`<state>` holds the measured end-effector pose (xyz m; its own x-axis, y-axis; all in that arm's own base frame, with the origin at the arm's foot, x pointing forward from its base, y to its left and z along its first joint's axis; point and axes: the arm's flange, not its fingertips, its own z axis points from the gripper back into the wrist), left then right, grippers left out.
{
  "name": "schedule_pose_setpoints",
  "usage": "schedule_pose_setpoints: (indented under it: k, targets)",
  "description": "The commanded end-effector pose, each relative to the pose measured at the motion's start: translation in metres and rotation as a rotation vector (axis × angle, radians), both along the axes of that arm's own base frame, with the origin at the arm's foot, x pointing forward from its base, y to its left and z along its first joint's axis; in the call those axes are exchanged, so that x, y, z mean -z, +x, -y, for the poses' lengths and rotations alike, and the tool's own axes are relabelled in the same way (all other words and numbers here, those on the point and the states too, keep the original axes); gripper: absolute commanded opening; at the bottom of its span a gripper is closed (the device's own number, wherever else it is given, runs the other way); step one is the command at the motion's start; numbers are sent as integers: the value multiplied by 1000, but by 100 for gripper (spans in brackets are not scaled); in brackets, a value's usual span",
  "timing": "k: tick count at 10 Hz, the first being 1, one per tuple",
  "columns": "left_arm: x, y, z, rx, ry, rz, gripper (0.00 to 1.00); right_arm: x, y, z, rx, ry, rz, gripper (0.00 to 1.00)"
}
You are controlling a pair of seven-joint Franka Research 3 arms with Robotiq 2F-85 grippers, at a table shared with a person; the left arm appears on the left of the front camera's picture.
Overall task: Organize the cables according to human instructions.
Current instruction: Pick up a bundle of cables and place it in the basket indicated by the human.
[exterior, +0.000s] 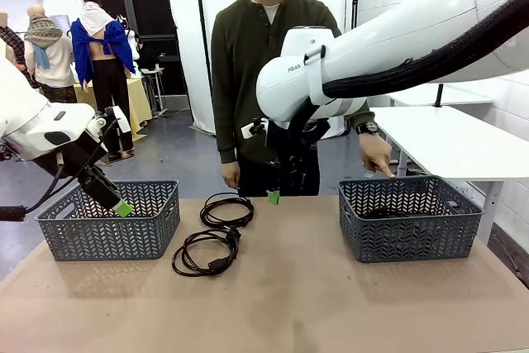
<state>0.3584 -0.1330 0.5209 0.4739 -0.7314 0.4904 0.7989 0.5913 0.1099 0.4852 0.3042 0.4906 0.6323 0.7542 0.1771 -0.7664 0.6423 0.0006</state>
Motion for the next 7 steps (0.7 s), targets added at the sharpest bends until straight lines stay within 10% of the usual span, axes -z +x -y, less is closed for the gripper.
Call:
schedule_pose_setpoints:
  k: [1,7]
  targets:
    - [1,2,-1,-2,-1,11,100,-2,1,8,0,-4,4,100]
    - [1,2,-1,-2,-1,11,100,-2,1,8,0,-4,4,100]
